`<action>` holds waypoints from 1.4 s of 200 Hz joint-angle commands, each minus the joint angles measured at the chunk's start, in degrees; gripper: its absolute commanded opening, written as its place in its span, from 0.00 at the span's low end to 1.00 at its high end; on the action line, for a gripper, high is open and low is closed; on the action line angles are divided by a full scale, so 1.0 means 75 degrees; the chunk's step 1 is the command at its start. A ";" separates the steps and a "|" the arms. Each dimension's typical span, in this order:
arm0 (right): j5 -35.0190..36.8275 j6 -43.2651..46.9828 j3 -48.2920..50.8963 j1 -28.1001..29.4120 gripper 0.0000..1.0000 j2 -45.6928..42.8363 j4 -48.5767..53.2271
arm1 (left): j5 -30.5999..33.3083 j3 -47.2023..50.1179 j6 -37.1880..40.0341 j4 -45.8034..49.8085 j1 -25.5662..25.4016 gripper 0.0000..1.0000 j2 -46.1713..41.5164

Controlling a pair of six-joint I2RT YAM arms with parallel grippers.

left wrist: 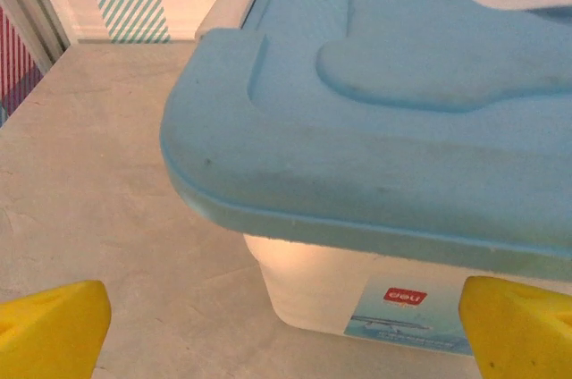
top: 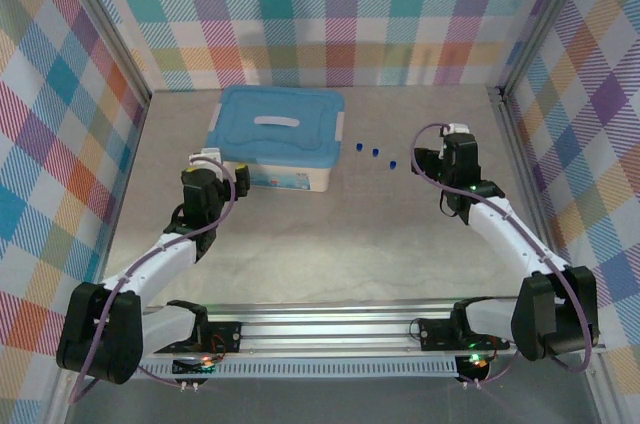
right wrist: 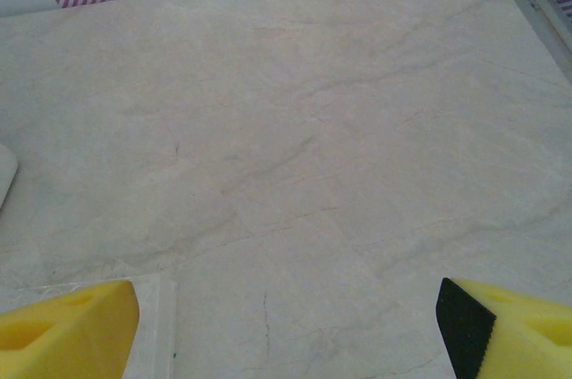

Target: Organize the chemistry lab equipment

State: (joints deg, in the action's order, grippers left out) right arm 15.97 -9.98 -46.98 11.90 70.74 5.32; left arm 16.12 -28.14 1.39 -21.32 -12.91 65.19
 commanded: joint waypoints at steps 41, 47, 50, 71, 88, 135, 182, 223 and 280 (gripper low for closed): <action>-0.0553 0.0802 0.0899 -0.0059 0.87 0.0063 -0.1557 | -0.0694 0.0851 0.0204 -0.1877 0.0536 1.00 0.0756; -0.0704 0.0873 0.0958 -0.0066 0.87 0.0134 -0.1725 | -0.0985 0.0891 0.0258 -0.2275 0.0622 1.00 0.0995; -0.0731 0.0908 0.0969 -0.0077 0.87 0.0179 -0.1767 | -0.1050 0.0868 0.0324 -0.2317 0.0630 1.00 0.1110; -0.0860 0.1109 0.0920 -0.0142 0.86 0.0400 -0.1771 | -0.1110 0.0873 0.0181 -0.2741 0.0871 1.00 0.1737; -0.0988 0.1186 0.1055 -0.0233 0.86 0.0367 -0.2085 | -0.1542 0.0970 0.0221 -0.3372 0.1068 1.00 0.2143; -0.1464 0.1362 0.1404 -0.0650 0.86 0.0394 -0.2804 | -0.2245 0.1232 0.0257 -0.5003 0.1318 1.00 0.3438; -0.2023 0.1748 0.1739 -0.0858 0.85 0.0892 -0.3917 | -0.2180 0.1124 0.0218 -0.4821 0.1331 1.00 0.3425; -0.2724 0.1490 0.1927 -0.1345 0.85 0.1072 -0.4733 | -0.1834 0.1369 0.0067 -0.5289 0.1334 1.00 0.3426; -0.2874 0.1389 0.1865 -0.1686 0.84 0.1083 -0.4521 | -0.1858 0.1612 0.0091 -0.5714 0.1328 1.00 0.3416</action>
State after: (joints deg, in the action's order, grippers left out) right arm -3.20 1.21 -33.19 -0.45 79.40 -27.07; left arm 2.17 -17.34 2.39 -58.85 -3.55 90.98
